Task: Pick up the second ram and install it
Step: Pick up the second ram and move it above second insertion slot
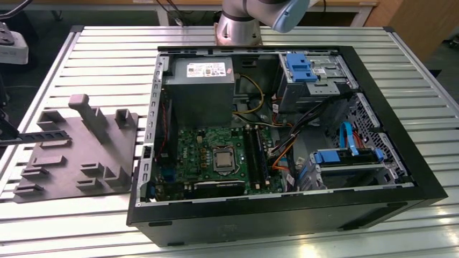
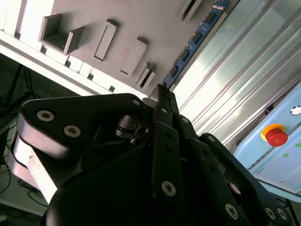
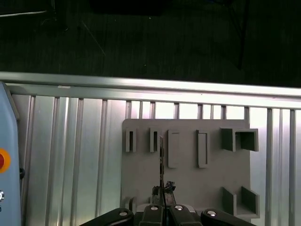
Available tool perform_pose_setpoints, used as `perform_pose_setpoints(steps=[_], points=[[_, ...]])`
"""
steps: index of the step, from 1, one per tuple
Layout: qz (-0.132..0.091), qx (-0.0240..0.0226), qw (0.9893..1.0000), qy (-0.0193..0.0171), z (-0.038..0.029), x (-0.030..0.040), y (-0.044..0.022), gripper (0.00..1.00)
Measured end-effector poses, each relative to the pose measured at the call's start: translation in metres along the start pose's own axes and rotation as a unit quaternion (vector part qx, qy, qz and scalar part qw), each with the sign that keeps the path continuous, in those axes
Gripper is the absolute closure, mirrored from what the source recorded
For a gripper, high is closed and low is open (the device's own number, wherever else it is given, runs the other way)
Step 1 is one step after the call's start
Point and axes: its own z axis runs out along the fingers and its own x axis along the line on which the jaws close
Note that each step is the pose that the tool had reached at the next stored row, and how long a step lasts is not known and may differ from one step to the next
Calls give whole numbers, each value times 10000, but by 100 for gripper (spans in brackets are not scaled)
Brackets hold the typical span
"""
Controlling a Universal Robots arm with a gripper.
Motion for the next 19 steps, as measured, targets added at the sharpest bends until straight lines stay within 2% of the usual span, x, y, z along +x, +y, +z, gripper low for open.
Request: perform_pose_setpoints(steps=[19], points=[[0, 10, 10000, -1, -186, -6, 11, 89]])
